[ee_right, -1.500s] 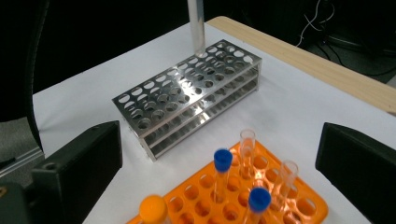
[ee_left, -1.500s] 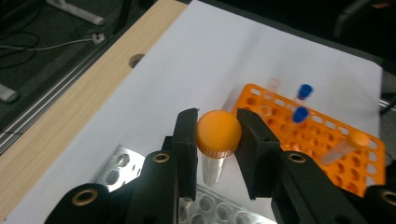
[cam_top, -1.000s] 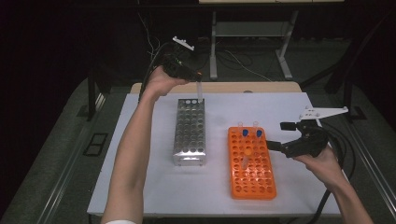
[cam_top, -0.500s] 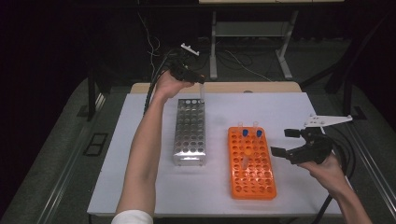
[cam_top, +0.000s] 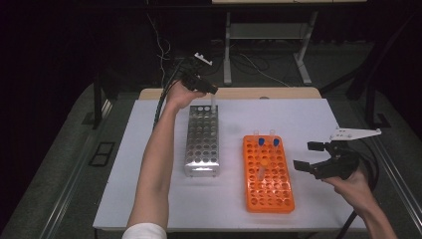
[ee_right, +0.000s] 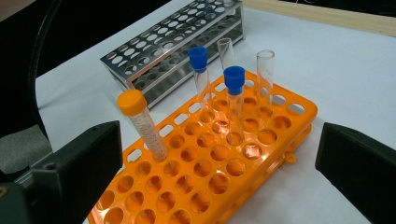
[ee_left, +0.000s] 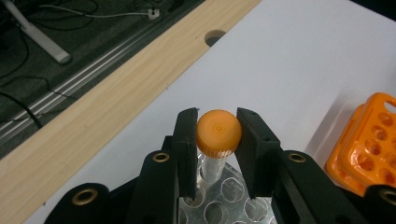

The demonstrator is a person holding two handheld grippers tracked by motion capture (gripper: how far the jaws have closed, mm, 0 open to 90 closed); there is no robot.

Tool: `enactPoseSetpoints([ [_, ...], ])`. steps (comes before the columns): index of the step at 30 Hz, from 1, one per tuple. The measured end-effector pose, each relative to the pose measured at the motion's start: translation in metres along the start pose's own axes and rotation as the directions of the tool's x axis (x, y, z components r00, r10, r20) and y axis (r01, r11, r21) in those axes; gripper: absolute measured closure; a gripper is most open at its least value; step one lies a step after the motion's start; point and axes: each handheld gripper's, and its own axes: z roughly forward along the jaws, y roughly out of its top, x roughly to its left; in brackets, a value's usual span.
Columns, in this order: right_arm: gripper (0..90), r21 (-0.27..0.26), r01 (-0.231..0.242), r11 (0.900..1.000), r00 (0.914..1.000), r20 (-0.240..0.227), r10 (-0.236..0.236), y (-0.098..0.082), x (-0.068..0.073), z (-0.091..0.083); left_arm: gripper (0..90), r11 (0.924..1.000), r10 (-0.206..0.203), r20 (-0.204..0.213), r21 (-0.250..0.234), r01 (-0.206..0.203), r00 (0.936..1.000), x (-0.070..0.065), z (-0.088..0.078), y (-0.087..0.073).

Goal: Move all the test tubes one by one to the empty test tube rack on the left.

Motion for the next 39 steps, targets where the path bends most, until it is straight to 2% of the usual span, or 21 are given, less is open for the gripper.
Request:
enactPoseSetpoints([
  [10,0.3,0.009,0.015,1.000,0.9998,-0.012,-0.015,0.002,0.003,0.003,68.6,0.9997,-0.018,0.011,0.018,0.018,0.9998,0.001,0.009,-0.010],
  [13,0.4,0.014,0.021,1.000,0.9996,-0.017,-0.021,0.003,0.004,0.004,67.8,0.9995,-0.005,0.018,0.032,0.004,0.9998,0.000,0.010,-0.010],
  [15,0.3,0.015,0.022,1.000,0.9996,-0.020,-0.022,0.003,0.005,0.005,59.7,0.9994,-0.018,0.028,0.030,0.017,0.9995,-0.002,0.010,-0.009],
  [17,0.3,0.018,0.027,0.999,0.9994,-0.022,-0.027,0.003,0.006,0.006,57.1,0.9995,-0.022,0.039,0.021,0.021,0.9990,-0.004,0.007,-0.007],
  [19,0.3,0.019,0.030,0.999,0.9992,-0.025,-0.029,0.004,0.007,0.007,50.3,0.9995,-0.027,0.046,0.019,0.026,0.9986,-0.006,0.004,-0.006],
  [23,0.4,0.025,0.038,0.999,0.9987,-0.034,-0.037,0.005,0.009,0.009,36.9,0.9993,-0.037,0.057,0.000,0.037,0.9977,-0.012,-0.008,-0.003],
  [26,0.4,0.036,0.049,0.998,0.9980,-0.042,-0.048,0.006,0.012,0.013,28.3,0.9985,-0.042,0.072,-0.032,0.044,0.9966,-0.018,-0.020,-0.004],
  [33,0.4,0.077,0.082,0.994,0.9944,-0.074,-0.076,0.008,0.019,0.028,10.3,0.9961,-0.030,0.097,-0.079,0.038,0.9948,-0.034,-0.041,-0.011],
  [35,3.3,0.099,0.093,0.991,0.9926,-0.087,-0.085,0.008,0.022,0.034,1.1,0.9958,-0.025,0.105,-0.085,0.034,0.9942,-0.042,-0.045,-0.014],
  [36,5.0,0.118,0.108,0.987,0.9897,-0.106,-0.096,0.007,0.025,0.039,0.0,0.9955,-0.016,0.106,-0.092,0.025,0.9942,-0.045,-0.047,-0.016],
  [39,8.0,0.138,0.123,0.983,0.9877,-0.114,-0.108,0.007,0.027,0.044,0.0,0.9938,-0.006,0.114,-0.109,0.019,0.9935,-0.054,-0.051,-0.023],
])
